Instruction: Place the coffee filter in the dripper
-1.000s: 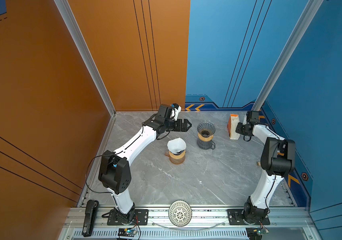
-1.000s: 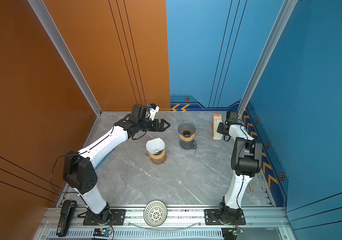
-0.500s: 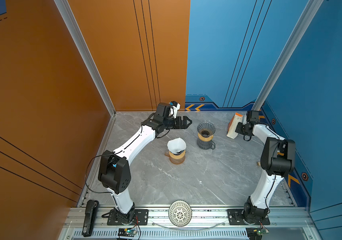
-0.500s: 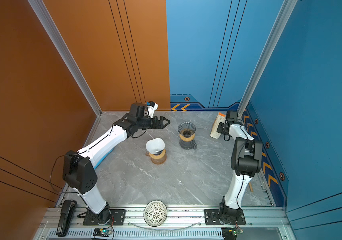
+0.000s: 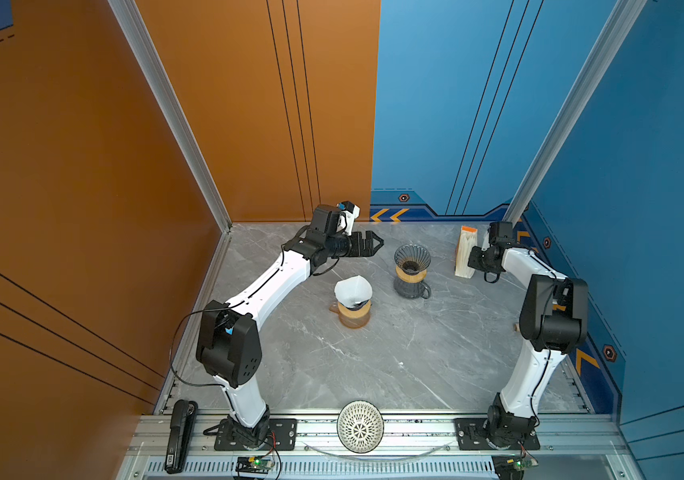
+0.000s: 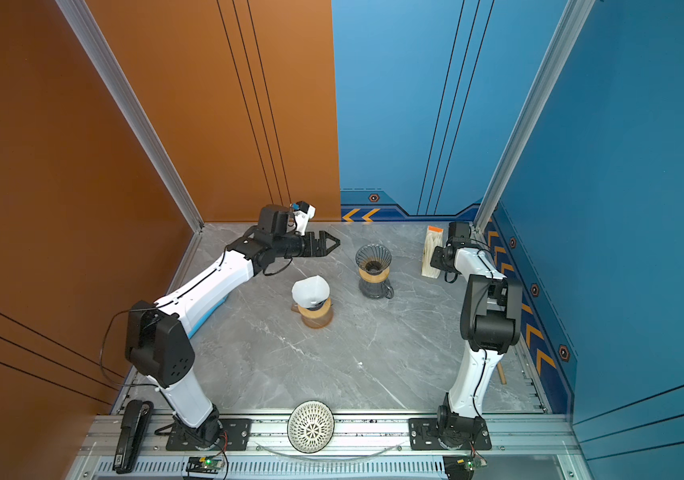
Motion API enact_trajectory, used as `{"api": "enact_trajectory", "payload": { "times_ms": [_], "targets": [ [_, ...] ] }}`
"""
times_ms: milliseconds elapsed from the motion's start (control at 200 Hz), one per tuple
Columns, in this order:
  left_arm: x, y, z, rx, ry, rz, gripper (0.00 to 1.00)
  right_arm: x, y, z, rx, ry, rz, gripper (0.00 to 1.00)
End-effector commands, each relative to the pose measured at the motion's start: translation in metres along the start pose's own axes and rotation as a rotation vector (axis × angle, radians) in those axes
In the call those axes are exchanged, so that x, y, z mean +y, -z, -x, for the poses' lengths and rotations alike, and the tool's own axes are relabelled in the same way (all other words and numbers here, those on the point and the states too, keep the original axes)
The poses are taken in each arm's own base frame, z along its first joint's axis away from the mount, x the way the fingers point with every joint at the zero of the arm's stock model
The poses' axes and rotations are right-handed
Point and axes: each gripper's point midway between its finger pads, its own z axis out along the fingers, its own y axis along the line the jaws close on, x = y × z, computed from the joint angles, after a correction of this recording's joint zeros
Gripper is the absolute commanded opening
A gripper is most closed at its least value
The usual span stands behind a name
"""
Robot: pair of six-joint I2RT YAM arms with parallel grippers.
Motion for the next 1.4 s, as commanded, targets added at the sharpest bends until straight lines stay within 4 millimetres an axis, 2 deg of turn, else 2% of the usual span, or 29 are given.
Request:
{"api": "enact_trajectory", "payload": {
  "times_ms": [0, 175, 606, 1172, 1392],
  "targets": [
    [0.007, -0.005, -0.006, 0.025, 0.024, -0.013, 0.98, 0.0, 0.015, 0.004, -0.008, 0.008, -0.034, 0.12],
    [0.006, -0.006, -0.006, 0.027, 0.024, -0.018, 0.98, 0.0, 0.014, 0.005, -0.008, 0.003, -0.037, 0.09],
    [0.009, -0.007, -0.009, 0.036, 0.033, -0.013, 0.98, -0.002, 0.007, 0.012, -0.01, 0.0, -0.038, 0.08],
    [0.012, -0.01, -0.01, 0.042, 0.04, -0.008, 0.98, 0.001, 0.001, 0.009, 0.011, -0.004, -0.025, 0.04],
    [0.011, -0.012, -0.01, 0.049, 0.046, -0.014, 0.98, -0.001, -0.003, 0.007, 0.017, -0.004, -0.035, 0.08]
  ]
}}
